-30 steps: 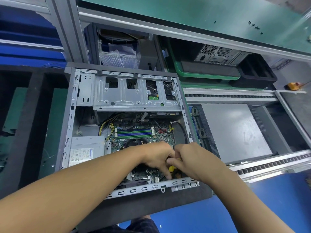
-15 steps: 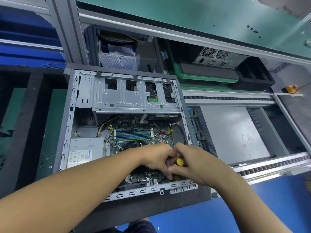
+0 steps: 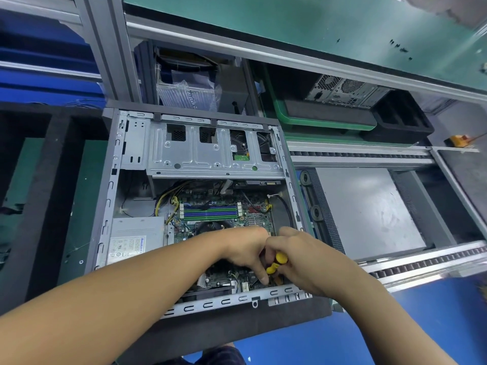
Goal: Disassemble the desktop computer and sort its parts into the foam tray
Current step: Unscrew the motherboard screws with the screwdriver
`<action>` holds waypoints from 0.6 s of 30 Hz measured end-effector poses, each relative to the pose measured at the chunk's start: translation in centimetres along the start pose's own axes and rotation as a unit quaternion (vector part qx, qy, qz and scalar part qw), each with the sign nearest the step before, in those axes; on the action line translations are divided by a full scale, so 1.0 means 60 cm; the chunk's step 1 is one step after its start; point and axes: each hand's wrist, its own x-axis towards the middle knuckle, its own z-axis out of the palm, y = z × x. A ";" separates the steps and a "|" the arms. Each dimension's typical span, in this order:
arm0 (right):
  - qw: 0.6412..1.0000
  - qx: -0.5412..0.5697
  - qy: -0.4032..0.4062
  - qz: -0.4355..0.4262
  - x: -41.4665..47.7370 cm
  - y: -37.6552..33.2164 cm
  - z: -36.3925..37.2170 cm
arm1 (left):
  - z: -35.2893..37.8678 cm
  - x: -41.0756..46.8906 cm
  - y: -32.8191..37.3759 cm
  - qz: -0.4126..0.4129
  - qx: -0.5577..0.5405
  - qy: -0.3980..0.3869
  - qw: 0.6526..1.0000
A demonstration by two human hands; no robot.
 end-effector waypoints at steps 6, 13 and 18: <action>0.995 -0.021 0.048 0.083 0.003 -0.005 0.006 | 0.004 0.001 0.003 0.009 0.019 0.012 1.000; 1.000 -0.020 0.008 0.019 0.002 -0.014 -0.001 | -0.007 -0.003 0.000 -0.009 -0.019 -0.035 0.999; 1.000 -0.019 -0.015 0.002 -0.002 -0.005 0.001 | -0.006 0.002 0.002 0.003 0.004 -0.016 1.000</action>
